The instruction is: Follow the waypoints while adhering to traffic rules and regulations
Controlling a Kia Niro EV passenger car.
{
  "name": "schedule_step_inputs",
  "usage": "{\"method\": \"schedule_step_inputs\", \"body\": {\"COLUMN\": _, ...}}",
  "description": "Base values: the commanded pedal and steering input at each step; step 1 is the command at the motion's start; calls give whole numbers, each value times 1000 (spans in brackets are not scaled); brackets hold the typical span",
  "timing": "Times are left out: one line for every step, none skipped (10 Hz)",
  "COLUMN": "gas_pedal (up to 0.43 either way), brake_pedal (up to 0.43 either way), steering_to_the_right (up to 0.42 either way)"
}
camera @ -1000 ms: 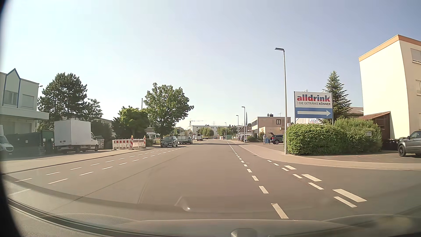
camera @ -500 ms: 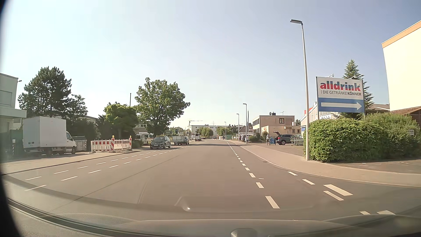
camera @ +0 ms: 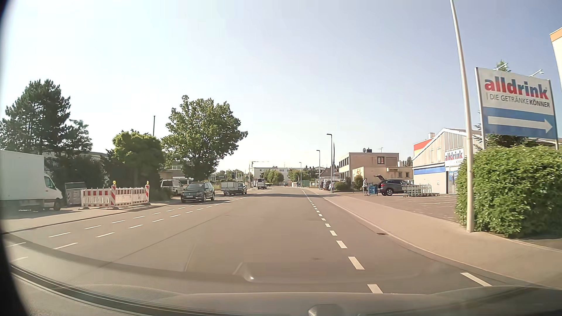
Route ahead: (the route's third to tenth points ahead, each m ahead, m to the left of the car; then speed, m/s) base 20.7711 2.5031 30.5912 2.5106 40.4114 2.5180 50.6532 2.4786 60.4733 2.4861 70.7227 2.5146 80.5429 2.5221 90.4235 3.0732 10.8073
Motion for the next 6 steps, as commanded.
{"method": "schedule_step_inputs", "body": {"gas_pedal": 138, "brake_pedal": 18, "steering_to_the_right": 1}}
{"method": "schedule_step_inputs", "body": {"gas_pedal": 130, "brake_pedal": 18, "steering_to_the_right": 1}}
{"method": "schedule_step_inputs", "body": {"gas_pedal": 130, "brake_pedal": 12, "steering_to_the_right": 1}}
{"method": "schedule_step_inputs", "body": {"gas_pedal": 130, "brake_pedal": 12, "steering_to_the_right": 1}}
{"method": "schedule_step_inputs", "body": {"gas_pedal": 118, "brake_pedal": 18, "steering_to_the_right": 1}}
{"method": "schedule_step_inputs", "body": {"gas_pedal": 118, "brake_pedal": 18, "steering_to_the_right": 1}}
